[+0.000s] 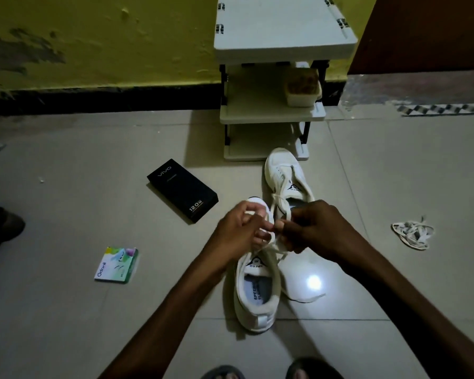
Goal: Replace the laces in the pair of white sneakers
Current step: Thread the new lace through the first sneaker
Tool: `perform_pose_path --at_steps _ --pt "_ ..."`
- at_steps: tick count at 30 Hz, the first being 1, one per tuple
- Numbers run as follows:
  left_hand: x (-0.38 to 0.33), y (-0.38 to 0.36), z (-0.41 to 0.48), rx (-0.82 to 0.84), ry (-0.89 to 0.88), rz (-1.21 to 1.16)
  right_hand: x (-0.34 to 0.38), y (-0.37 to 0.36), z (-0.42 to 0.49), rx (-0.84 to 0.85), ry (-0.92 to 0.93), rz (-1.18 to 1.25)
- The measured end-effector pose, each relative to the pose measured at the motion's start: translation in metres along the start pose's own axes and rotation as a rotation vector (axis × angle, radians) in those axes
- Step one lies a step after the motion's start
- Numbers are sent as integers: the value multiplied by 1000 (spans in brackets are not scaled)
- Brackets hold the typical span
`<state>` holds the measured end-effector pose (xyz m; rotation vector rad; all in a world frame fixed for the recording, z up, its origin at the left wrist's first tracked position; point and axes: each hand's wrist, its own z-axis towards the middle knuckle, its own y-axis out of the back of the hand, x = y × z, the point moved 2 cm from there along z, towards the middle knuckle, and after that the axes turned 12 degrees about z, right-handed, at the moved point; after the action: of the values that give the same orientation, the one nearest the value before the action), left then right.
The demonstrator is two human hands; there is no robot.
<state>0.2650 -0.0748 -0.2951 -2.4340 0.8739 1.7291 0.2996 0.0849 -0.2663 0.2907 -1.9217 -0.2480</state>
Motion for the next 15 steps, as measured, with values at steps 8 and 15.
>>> perform_pose_path --at_steps 8,15 --pt "26 0 -10 63 -4 117 -13 -4 8 -134 -76 312" --pt "15 6 -7 -76 -156 388 -11 -16 6 -239 342 -254"
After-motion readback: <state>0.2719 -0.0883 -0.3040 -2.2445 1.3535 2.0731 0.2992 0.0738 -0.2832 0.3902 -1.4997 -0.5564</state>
